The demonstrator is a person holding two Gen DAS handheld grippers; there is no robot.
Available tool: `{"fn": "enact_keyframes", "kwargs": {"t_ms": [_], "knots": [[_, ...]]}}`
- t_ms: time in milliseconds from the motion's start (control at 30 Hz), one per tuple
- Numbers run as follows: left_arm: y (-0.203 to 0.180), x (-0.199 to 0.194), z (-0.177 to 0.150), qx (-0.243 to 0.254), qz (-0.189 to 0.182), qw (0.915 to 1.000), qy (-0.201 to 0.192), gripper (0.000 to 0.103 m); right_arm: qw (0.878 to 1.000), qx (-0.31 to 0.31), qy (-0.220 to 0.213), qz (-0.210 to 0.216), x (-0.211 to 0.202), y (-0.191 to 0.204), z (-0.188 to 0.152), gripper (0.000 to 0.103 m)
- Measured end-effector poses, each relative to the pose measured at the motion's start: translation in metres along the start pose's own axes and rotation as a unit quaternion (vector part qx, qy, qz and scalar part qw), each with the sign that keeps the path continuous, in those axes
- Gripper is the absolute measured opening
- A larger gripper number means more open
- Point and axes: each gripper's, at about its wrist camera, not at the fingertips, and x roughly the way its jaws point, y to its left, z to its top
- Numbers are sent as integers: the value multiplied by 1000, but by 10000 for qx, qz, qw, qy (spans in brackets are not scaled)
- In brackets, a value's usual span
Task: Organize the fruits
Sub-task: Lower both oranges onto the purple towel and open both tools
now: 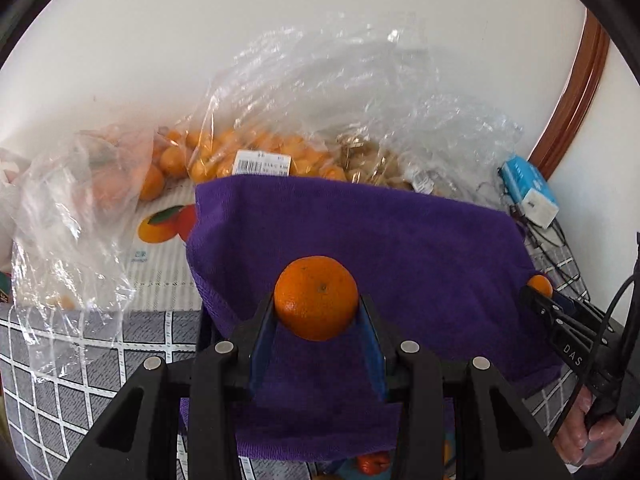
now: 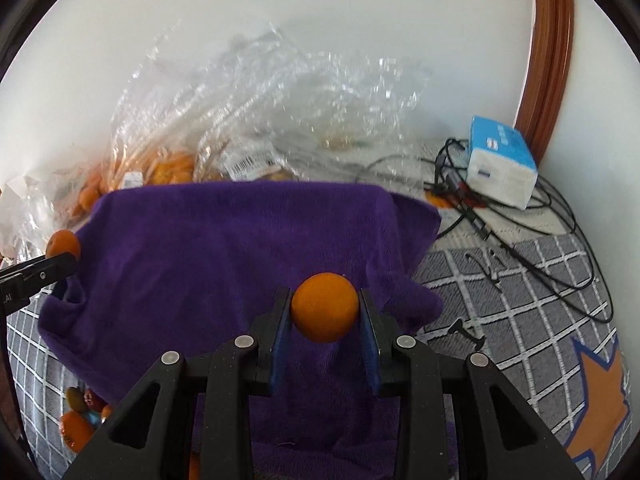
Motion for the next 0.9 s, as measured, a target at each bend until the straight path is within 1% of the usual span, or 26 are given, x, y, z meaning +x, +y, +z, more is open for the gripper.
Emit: {"fn": "enact_keyframes", "kwargs": {"t_ms": [100, 200, 367, 533, 700, 767, 800, 833, 867, 900], "knots": [[-1, 10, -3, 122, 60, 9999, 67, 38, 9999, 12, 134, -45, 12, 1, -2, 32], [-4, 18, -5, 210, 59, 9997, 116, 38, 9998, -49, 195, -90, 20, 4, -2, 32], [-6, 29, -9, 287, 165, 9991, 266, 38, 9993, -150, 302, -141, 29, 8, -4, 32], [-2, 37, -10, 204, 259, 9985, 436, 38, 9990, -171, 382, -144, 36, 9, -4, 32], [-5, 37, -11, 301, 298, 9983, 409, 39, 9989, -153, 412, -149, 37, 8, -2, 32], [-8, 39, -11, 348, 317, 9981, 389, 39, 9988, -132, 444, -124, 37, 9, -3, 34], [-9, 39, -11, 354, 305, 9982, 385, 39, 9988, -131, 450, -112, 36, 9, -3, 38], [-9, 40, -11, 353, 296, 9981, 403, 39, 9988, -123, 465, -81, 35, 10, -4, 45], [-9, 40, -11, 341, 278, 9981, 420, 40, 9987, -112, 484, -64, 35, 10, -5, 49], [-9, 41, -10, 329, 241, 9983, 425, 44, 9987, -96, 498, -45, 33, 10, -5, 54]]}}
